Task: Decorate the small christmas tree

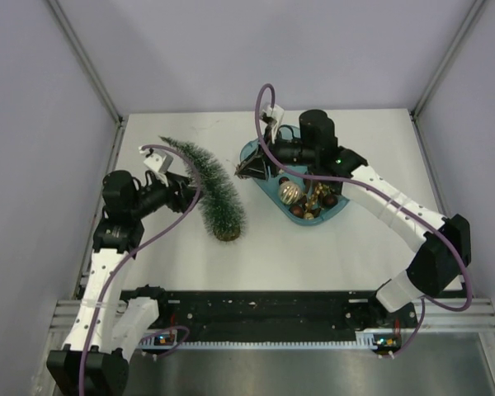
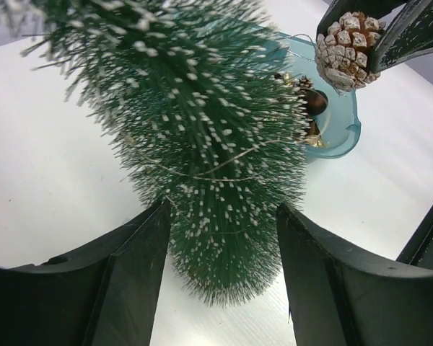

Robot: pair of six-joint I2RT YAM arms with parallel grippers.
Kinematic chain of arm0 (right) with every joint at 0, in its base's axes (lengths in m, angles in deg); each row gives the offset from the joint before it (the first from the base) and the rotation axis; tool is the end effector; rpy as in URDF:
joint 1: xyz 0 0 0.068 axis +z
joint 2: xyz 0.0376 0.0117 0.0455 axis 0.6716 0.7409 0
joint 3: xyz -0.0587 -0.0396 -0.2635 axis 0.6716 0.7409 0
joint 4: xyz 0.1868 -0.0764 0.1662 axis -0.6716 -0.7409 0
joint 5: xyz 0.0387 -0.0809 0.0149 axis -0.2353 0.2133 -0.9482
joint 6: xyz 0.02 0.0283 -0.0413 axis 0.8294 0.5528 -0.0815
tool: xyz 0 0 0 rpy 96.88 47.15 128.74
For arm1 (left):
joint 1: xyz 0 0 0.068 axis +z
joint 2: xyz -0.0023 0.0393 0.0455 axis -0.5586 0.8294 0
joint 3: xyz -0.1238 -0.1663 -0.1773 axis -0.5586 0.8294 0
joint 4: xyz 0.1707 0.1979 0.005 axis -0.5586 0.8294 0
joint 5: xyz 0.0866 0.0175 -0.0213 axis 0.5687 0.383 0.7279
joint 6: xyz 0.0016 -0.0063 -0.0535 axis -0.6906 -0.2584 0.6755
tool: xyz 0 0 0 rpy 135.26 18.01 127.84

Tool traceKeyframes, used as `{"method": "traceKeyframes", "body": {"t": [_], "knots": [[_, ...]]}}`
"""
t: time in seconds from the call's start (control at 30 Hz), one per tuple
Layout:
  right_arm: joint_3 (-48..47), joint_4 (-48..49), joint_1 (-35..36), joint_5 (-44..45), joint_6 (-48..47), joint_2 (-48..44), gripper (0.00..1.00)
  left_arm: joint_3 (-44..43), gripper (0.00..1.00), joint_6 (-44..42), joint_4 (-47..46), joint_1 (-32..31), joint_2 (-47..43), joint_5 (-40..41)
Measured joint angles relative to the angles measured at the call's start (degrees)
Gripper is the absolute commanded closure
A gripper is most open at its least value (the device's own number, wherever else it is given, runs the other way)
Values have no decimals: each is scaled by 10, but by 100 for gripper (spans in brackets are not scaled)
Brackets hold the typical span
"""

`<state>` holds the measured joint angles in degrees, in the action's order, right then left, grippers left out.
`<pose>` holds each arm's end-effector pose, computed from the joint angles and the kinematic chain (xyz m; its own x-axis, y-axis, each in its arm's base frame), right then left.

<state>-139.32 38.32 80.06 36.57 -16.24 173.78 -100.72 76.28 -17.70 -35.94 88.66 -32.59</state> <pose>0.2683 0.2368 0.3812 -0.3383 -0.1173 -0.9337 -0.9163 0.2671 0.2985 0.1803 -0.0303 0.3390 -0.2562 -0.0156 -0.9665 0.6734 0.7145 -0.1900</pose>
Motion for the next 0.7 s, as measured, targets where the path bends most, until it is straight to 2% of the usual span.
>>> {"method": "traceKeyframes", "body": {"t": [0.17, 0.27, 0.3, 0.43, 0.53, 0.6, 0.7], "knots": [[-2, -9, 0, -12, -9, 2, 99, 16, 22, 14, -32, 0, 3, -8], [-2, -10, 0, -19, -10, 5, 99, 27, 24, 29, -53, 0, 4, -7], [-3, -11, 0, -20, -10, 7, 99, 32, 29, 32, -60, 0, 5, -5], [-3, -14, 0, -24, -10, 14, 99, 47, 67, 50, -76, 0, 6, -2], [-3, -16, 0, -26, -10, 15, 99, 60, 92, 64, -98, 0, 6, -2], [-3, -16, 0, -27, -10, 15, 99, 66, 100, 72, -110, 0, 6, -2], [-3, -18, 0, -27, -10, 15, 99, 70, 100, 77, -122, 0, 6, -4]]}}
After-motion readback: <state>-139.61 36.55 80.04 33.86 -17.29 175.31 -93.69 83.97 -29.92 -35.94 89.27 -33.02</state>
